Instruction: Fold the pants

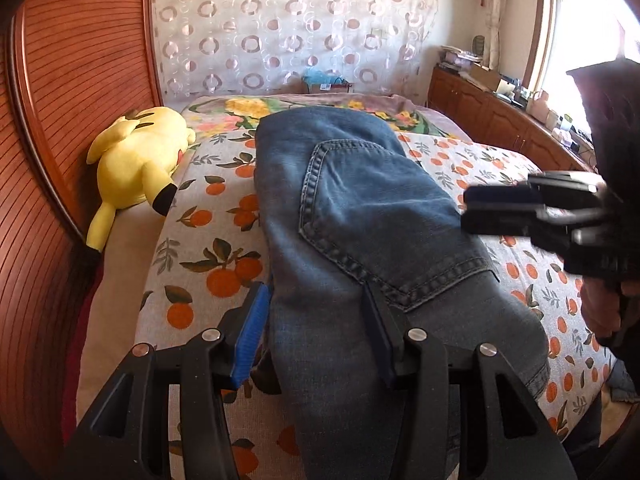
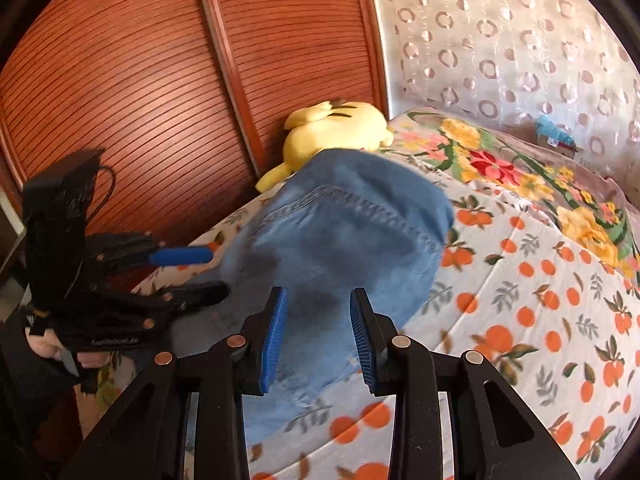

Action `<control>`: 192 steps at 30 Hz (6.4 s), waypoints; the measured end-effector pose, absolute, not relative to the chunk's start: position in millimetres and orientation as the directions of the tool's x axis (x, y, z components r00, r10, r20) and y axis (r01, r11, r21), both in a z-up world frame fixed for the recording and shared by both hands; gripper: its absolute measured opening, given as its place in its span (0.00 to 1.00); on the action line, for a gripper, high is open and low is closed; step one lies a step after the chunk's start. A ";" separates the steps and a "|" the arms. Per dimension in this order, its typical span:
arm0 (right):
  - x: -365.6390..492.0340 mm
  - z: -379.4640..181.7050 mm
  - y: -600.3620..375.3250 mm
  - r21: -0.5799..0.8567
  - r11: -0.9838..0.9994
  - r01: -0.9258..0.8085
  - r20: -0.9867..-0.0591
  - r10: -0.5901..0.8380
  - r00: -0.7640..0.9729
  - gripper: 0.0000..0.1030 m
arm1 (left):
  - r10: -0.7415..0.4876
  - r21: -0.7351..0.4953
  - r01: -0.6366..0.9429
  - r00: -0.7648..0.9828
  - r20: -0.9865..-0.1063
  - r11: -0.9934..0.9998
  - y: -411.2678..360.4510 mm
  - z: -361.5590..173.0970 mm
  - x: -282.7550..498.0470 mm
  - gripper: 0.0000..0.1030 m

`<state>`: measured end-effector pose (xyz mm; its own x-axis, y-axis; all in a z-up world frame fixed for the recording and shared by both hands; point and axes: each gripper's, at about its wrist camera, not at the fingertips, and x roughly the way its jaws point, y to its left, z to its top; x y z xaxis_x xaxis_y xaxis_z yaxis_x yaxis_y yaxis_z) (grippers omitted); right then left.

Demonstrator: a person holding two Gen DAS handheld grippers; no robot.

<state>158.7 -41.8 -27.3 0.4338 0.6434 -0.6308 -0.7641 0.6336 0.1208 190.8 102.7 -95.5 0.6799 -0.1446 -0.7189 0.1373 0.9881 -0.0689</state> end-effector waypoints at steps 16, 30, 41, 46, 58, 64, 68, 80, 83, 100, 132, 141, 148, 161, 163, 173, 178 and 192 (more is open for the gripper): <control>156.5 -47.6 -28.3 0.083 0.632 -0.771 -0.668 0.609 0.428 0.36 | -0.167 -0.131 0.106 0.693 -0.701 0.986 120.5 -94.7 170.2 0.53; 262.8 -35.2 -33.5 0.100 0.706 -0.701 -0.646 0.582 0.494 0.54 | -0.243 -0.211 0.130 0.658 -0.713 0.969 119.0 -117.3 183.1 0.53; 322.7 -66.8 -16.3 0.264 0.666 -0.697 -0.696 0.632 0.341 0.55 | -0.321 -0.291 0.155 0.626 -0.710 0.944 119.0 -120.4 188.7 0.53; 331.2 -69.1 -15.6 0.258 0.662 -0.704 -0.698 0.632 0.338 0.52 | -0.294 -0.269 0.139 0.630 -0.718 0.953 119.4 -116.5 195.6 0.57; 324.0 -70.5 -17.4 0.250 0.659 -0.709 -0.690 0.635 0.347 0.48 | -0.358 -0.350 0.138 0.610 -0.707 0.927 130.7 -125.6 203.1 0.58; 319.1 -69.9 -19.5 0.260 0.656 -0.708 -0.682 0.644 0.346 0.41 | -0.434 -0.405 0.186 0.569 -0.699 0.895 127.8 -125.3 205.4 0.36; 313.4 -65.8 -20.4 0.250 0.653 -0.715 -0.673 0.648 0.357 0.29 | -0.396 -0.331 0.221 0.589 -0.705 0.917 112.0 -117.8 198.4 0.24; 266.2 -18.8 -13.1 0.169 0.619 -0.767 -0.548 0.705 0.449 0.15 | -0.387 -0.323 0.227 0.677 -0.626 0.919 124.5 -83.8 169.7 0.17; 254.1 -0.1 3.3 0.143 0.591 -0.794 -0.527 0.724 0.445 0.14 | -0.371 -0.335 0.199 0.713 -0.595 0.921 142.6 -75.5 158.7 0.17; 277.2 52.3 98.7 0.182 0.451 -0.874 -0.390 0.849 0.357 0.14 | -0.181 -0.247 0.059 0.842 -0.508 0.967 226.6 -6.0 158.0 0.17; 339.9 -37.8 70.3 0.132 0.694 -0.708 -0.579 0.633 0.513 0.29 | -0.155 -0.133 0.090 0.741 -0.654 0.987 187.7 -61.8 250.1 0.33; 351.4 -41.9 72.8 0.085 0.733 -0.674 -0.645 0.556 0.524 0.29 | -0.118 -0.104 0.062 0.690 -0.714 0.993 185.6 -102.7 252.2 0.35; 306.5 -27.4 55.2 0.078 0.706 -0.704 -0.602 0.596 0.531 0.29 | -0.163 -0.141 0.094 0.747 -0.644 0.986 170.3 -79.3 242.8 0.55; 242.9 -23.0 2.6 0.074 0.734 -0.675 -0.599 0.574 0.558 0.29 | -0.079 -0.082 0.033 0.740 -0.667 0.996 153.6 -96.9 258.8 0.59; 235.1 -22.9 -5.7 0.078 0.741 -0.667 -0.599 0.570 0.563 0.29 | -0.067 -0.077 0.021 0.744 -0.664 0.997 151.3 -96.7 257.6 0.59; 190.4 -19.5 -58.9 0.110 0.784 -0.611 -0.588 0.547 0.596 0.29 | -0.072 -0.057 0.046 0.763 -0.642 0.997 114.1 -78.9 241.5 0.59; 162.6 -15.6 -89.8 0.099 0.821 -0.562 -0.579 0.507 0.638 0.30 | -0.110 -0.065 0.089 0.792 -0.601 0.994 82.6 -66.1 226.7 0.75; 96.4 -6.4 -163.5 0.088 0.904 -0.417 -0.558 0.392 0.732 0.59 | -0.190 -0.057 0.192 0.803 -0.565 0.980 7.9 -40.4 197.5 0.84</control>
